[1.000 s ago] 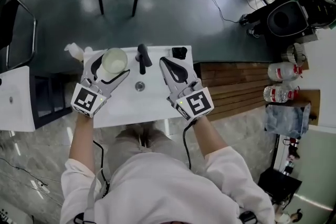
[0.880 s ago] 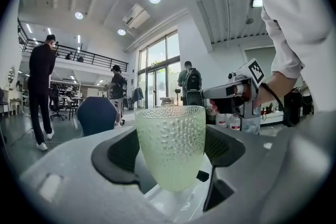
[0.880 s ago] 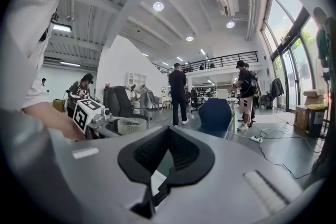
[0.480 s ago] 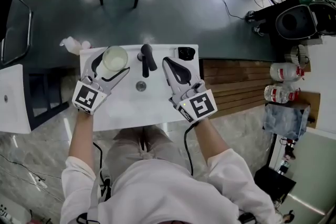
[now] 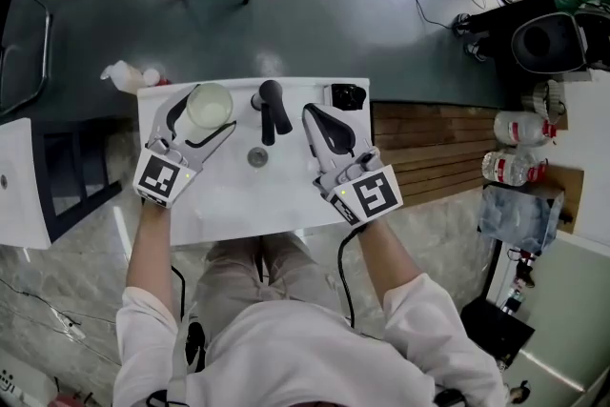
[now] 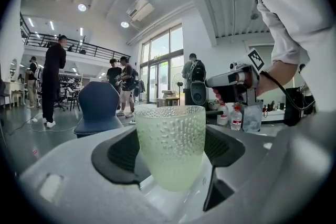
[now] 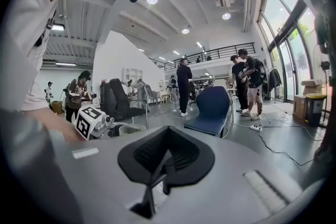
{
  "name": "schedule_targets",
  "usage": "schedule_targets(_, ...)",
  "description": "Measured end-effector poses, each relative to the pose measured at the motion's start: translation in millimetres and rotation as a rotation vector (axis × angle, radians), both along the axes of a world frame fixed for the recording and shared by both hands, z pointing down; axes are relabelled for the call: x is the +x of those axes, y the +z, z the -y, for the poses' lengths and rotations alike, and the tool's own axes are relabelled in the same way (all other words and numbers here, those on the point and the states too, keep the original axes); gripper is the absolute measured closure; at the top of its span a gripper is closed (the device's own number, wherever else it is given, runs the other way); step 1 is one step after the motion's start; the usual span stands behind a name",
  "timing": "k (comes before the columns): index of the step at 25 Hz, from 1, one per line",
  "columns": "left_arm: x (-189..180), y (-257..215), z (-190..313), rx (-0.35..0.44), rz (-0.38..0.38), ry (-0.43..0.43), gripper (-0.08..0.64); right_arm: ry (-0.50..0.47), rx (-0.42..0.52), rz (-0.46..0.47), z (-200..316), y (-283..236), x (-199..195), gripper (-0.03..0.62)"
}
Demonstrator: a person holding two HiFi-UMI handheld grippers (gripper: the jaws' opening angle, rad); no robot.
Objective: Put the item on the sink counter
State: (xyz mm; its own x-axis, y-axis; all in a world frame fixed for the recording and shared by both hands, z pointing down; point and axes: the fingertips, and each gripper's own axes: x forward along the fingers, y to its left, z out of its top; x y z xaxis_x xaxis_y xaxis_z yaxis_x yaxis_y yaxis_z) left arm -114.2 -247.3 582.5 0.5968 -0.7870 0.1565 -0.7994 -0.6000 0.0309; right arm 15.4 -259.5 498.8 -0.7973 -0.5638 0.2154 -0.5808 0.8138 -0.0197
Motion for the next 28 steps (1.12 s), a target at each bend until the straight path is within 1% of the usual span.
schedule_targets(13,-4.8,49.1,9.2,-0.019,0.007,-0.016,0.183,0.016,-0.017,-0.009,10.2,32.1,6.0,0.588)
schedule_targets(24,-1.8,76.7,12.9,-0.022,0.014,-0.021,0.183,0.020,-0.026,-0.022,10.9,52.3,10.9,0.588)
schedule_targets(28,-1.3,84.0,14.7,-0.009,0.013,-0.029,0.183,0.019,-0.029,-0.027,11.9,61.0,12.9,0.588)
